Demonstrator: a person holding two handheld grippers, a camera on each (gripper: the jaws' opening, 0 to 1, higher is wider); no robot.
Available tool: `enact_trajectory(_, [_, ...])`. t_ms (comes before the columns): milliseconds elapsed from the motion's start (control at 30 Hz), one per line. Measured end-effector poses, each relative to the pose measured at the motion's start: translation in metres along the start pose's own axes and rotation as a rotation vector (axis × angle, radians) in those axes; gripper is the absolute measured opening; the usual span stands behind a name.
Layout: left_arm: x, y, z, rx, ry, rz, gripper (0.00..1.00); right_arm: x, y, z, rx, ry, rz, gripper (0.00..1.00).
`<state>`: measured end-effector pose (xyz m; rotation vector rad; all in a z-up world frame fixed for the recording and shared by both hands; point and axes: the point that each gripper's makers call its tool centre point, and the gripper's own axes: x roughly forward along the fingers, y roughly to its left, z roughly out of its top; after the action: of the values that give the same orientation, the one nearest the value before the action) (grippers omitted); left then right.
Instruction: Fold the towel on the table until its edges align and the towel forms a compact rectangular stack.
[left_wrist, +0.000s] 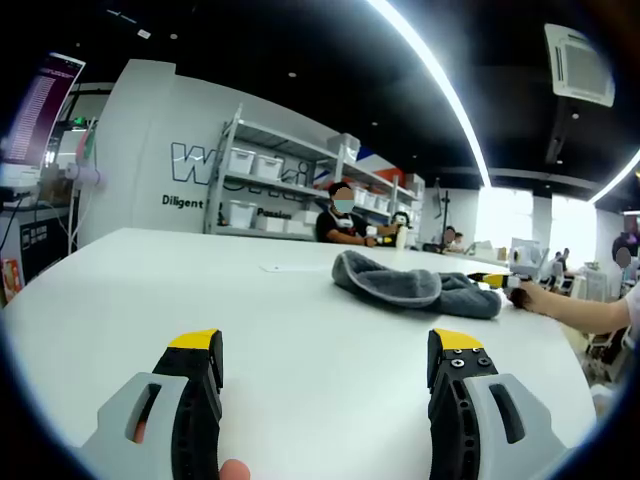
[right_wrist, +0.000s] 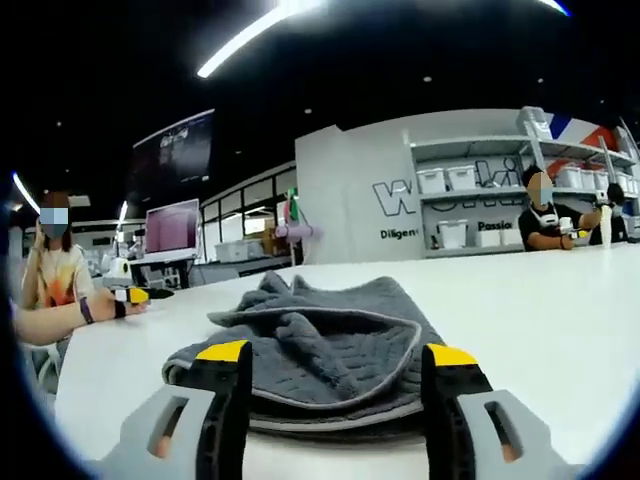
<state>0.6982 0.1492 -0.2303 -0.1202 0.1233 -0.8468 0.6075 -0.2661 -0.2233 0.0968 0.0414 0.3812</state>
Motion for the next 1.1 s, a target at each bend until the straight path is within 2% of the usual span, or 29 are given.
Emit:
enact_trajectory(100, [0.0,0.0,0.0,0.0,-0.001,0.0,0.82,-0.003,0.008,0.0,0.001,-0.003,0.04,0.8])
enact_trajectory(300, [-0.001,-0.002,-0.001,0.001,0.0,0.0,0.82,-0.011,0.02,-0.007,-0.033,0.033,0.093,0.99])
enact_trajectory(733, [-0.001,-0.003,-0.001,0.005,0.003,0.0,0.82,-0.039,0.041,-0.014,-0.053,0.069,0.179,0.99])
enact_trajectory(1100, [0.0,-0.002,-0.001,0.01,0.006,0.001,0.82,-0.058,0.061,-0.03,-0.123,0.135,0.223,0.99])
